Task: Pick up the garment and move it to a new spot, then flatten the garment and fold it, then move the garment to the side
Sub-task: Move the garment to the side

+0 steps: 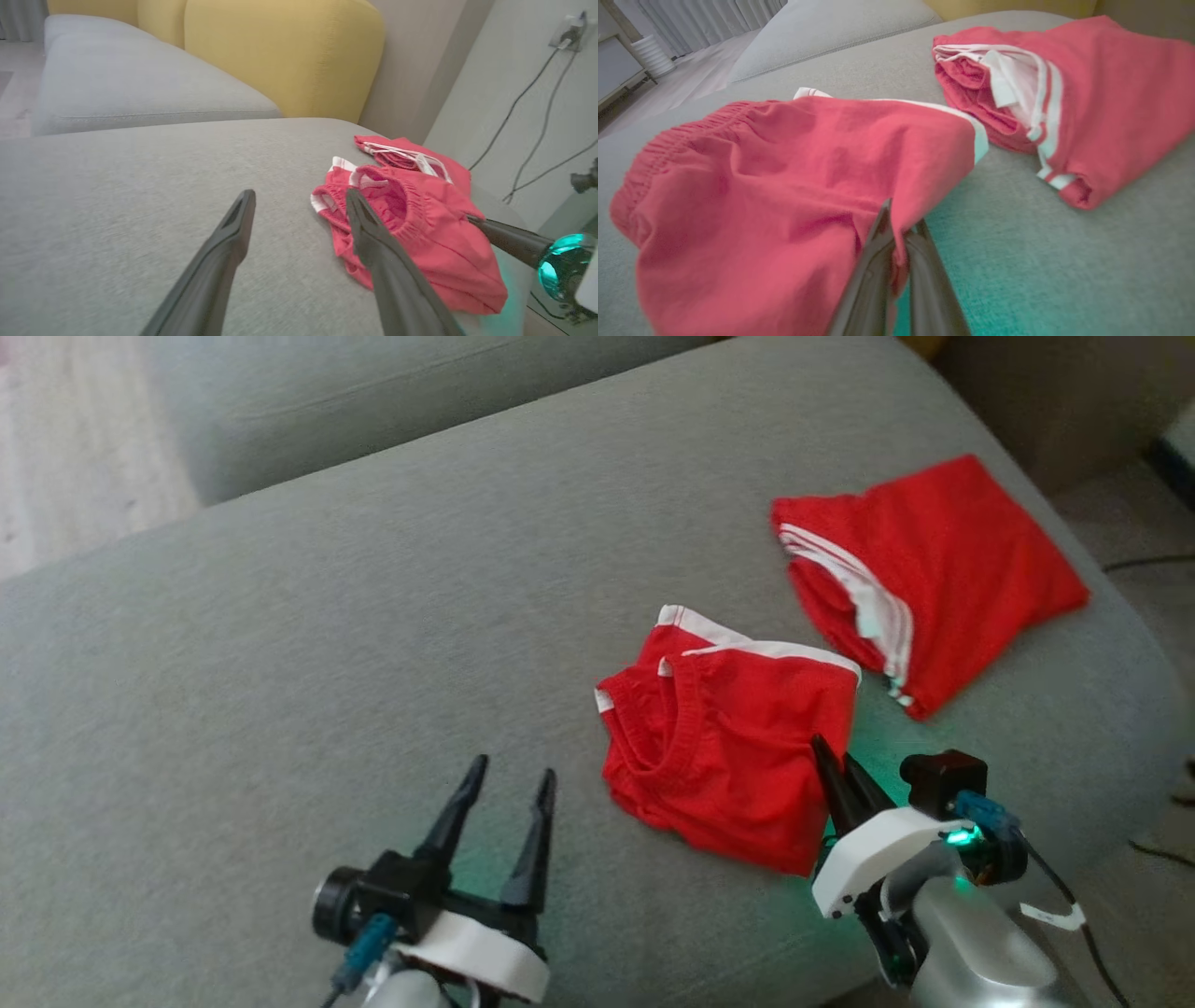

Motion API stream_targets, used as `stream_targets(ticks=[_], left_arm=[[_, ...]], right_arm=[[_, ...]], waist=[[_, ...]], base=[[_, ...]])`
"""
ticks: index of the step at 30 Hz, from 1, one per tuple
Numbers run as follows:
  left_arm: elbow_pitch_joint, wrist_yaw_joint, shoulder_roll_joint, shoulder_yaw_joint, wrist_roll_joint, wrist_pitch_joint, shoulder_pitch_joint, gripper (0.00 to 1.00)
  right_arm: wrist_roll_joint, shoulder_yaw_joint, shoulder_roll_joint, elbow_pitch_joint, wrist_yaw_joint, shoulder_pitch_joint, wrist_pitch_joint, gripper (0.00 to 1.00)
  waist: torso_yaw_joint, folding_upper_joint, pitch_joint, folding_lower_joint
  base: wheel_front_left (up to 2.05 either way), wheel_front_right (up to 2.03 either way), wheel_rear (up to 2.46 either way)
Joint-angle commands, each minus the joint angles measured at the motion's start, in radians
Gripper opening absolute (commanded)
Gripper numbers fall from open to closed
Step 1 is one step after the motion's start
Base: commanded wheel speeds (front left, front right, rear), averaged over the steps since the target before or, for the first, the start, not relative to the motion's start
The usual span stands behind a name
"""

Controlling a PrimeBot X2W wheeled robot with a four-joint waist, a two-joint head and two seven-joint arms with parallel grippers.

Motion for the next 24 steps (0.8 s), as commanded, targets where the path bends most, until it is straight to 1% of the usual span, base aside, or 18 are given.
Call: stream_targets(ticks=[1,5,9,11,14,15,18,19,20,24], left_arm=[[-0.037,0.006,0.001,0.008,-0.003,-0.005,-0.029,1.0],[-0.037,0.008,0.001,-0.01,-0.003,-0.005,-0.03,1.0],[-0.032,0.007,0.001,-0.014,0.0,-0.005,-0.028,1.0],[-0.024,0.008,0.001,-0.015,-0.006,-0.005,-0.025,1.0],[-0.015,0.006,0.001,-0.015,-0.007,-0.005,-0.027,1.0],[-0.015,0.006,0.001,-0.015,-0.007,-0.005,-0.027,1.0],[-0.009,0.006,0.001,-0.008,-0.001,-0.005,-0.03,1.0],[-0.008,0.003,0.001,-0.005,0.005,-0.005,-0.032,1.0],[-0.008,0.002,0.001,-0.002,0.008,-0.005,-0.034,1.0],[-0.005,-0.002,0.001,0.007,0.018,-0.005,-0.041,1.0]], right_arm=[[0.0,0.027,0.004,-0.024,-0.001,-0.013,-0.006,0.0],[-0.027,0.037,0.004,-0.024,-0.001,-0.033,-0.006,0.0],[-0.056,0.051,-0.001,-0.026,-0.001,-0.083,-0.006,0.0],[-0.061,0.057,-0.02,-0.018,-0.001,-0.121,0.007,0.0],[-0.074,0.074,-0.076,-0.011,-0.001,-0.197,0.039,0.0],[-0.074,0.074,-0.076,-0.011,-0.001,-0.197,0.039,0.0],[-0.086,0.084,-0.151,0.001,-0.001,-0.274,0.084,0.0],[-0.09,0.084,-0.203,0.013,-0.001,-0.318,0.112,0.0],[-0.102,0.086,-0.232,0.018,-0.001,-0.34,0.12,0.0],[-0.14,0.067,-0.323,0.065,-0.001,-0.408,0.15,0.0]], waist=[[-0.038,0.0,-0.002,0.0001],[-0.04,0.0,0.004,0.0001],[-0.024,0.0,0.013,0.0001],[-0.011,0.0,0.02,0.0001],[0.012,0.0,0.034,0.0001],[0.012,0.0,0.034,0.0001],[0.034,0.0,0.05,0.0001],[0.047,0.0,0.06,0.0001],[0.054,0.0,0.065,0.0001],[0.07,0.0,0.081,0.0001]], base=[[0.0,0.0,0.0],[0.0,0.0,0.0],[0.0,0.0,0.0],[0.0,0.0,0.0],[0.0,0.0,0.0],[0.0,0.0,0.0],[0.0,0.0,0.0],[0.0,0.0,0.0],[0.0,0.0,0.0],[0.0,0.0,0.0]])
